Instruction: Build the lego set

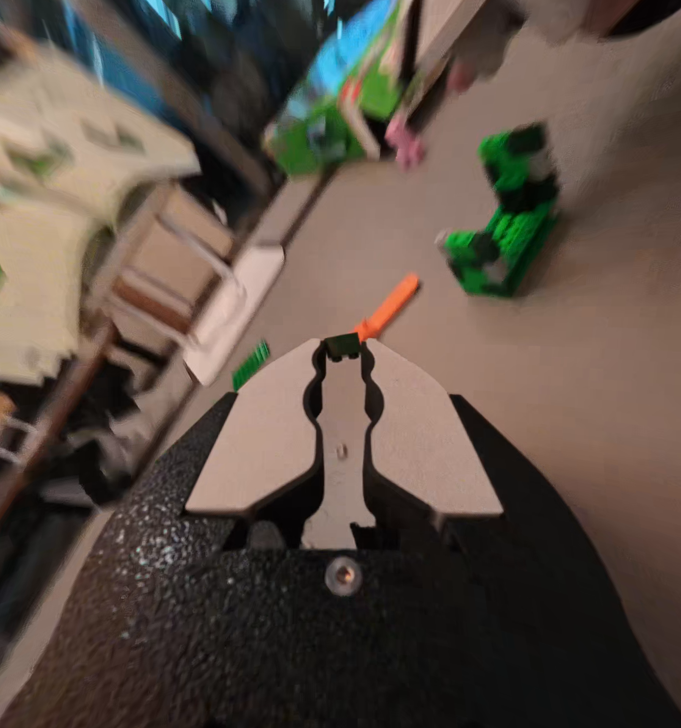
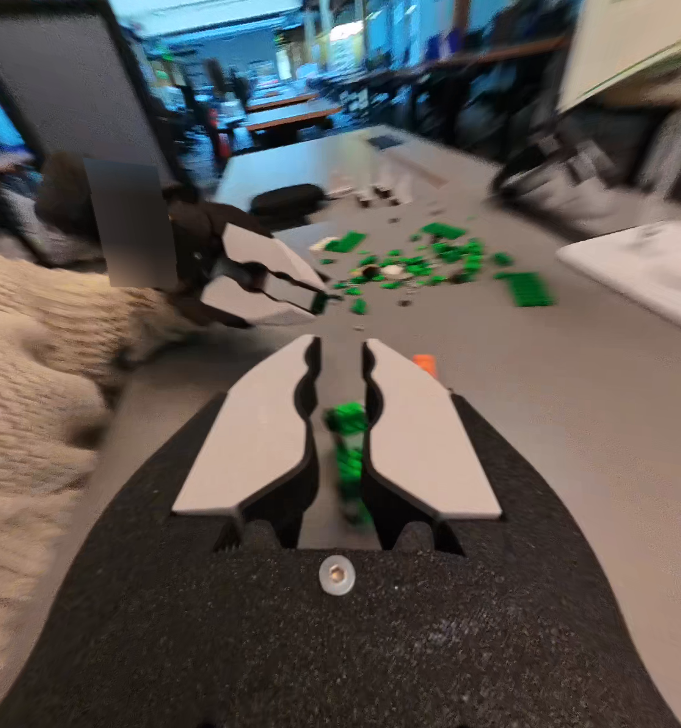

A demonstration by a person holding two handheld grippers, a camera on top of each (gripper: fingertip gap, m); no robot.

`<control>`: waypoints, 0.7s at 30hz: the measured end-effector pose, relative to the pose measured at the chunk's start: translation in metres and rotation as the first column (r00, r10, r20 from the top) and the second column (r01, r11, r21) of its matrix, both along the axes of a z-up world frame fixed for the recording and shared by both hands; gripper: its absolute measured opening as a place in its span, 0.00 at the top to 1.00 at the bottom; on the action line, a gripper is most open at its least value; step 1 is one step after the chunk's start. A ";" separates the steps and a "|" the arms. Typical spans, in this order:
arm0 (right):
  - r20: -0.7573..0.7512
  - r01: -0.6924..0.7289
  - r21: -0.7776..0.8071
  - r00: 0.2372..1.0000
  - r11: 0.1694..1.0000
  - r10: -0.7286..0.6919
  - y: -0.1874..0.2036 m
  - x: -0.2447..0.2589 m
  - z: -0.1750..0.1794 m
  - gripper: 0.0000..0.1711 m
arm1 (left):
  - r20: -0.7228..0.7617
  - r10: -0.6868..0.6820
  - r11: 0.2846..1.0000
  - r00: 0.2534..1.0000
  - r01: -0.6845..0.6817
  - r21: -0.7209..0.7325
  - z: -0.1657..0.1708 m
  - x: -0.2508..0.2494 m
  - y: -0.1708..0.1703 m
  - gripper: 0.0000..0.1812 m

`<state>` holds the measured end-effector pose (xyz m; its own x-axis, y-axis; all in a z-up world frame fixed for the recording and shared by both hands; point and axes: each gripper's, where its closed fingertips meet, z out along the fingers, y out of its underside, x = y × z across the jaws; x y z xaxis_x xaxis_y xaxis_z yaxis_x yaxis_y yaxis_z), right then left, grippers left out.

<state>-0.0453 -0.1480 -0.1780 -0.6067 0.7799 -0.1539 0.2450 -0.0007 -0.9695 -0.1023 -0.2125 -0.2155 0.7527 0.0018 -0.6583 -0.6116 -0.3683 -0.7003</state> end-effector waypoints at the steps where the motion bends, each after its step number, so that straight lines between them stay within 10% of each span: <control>1: 0.043 -0.040 -0.032 0.998 0.999 0.042 -0.016 -0.002 0.004 0.82 | -0.064 -0.066 0.997 0.996 0.068 0.030 0.010 0.013 0.003 0.91; 13: 0.218 -0.112 0.011 0.970 0.994 0.107 -0.062 -0.004 -0.018 0.95 | -0.302 -0.250 0.959 0.920 0.278 0.053 0.026 0.059 0.018 0.91; 21: 0.131 -0.276 -0.395 0.927 0.876 0.351 -0.061 0.023 0.021 0.95 | -0.148 -0.308 0.890 0.940 0.340 0.304 0.062 0.078 0.014 0.78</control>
<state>-0.0219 -0.2094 -0.1566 -0.7385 0.4200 -0.5275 0.4731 -0.2347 -0.8492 -0.0241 -0.1985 -0.1535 0.6832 -0.0090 -0.7301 -0.7262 0.0961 -0.6807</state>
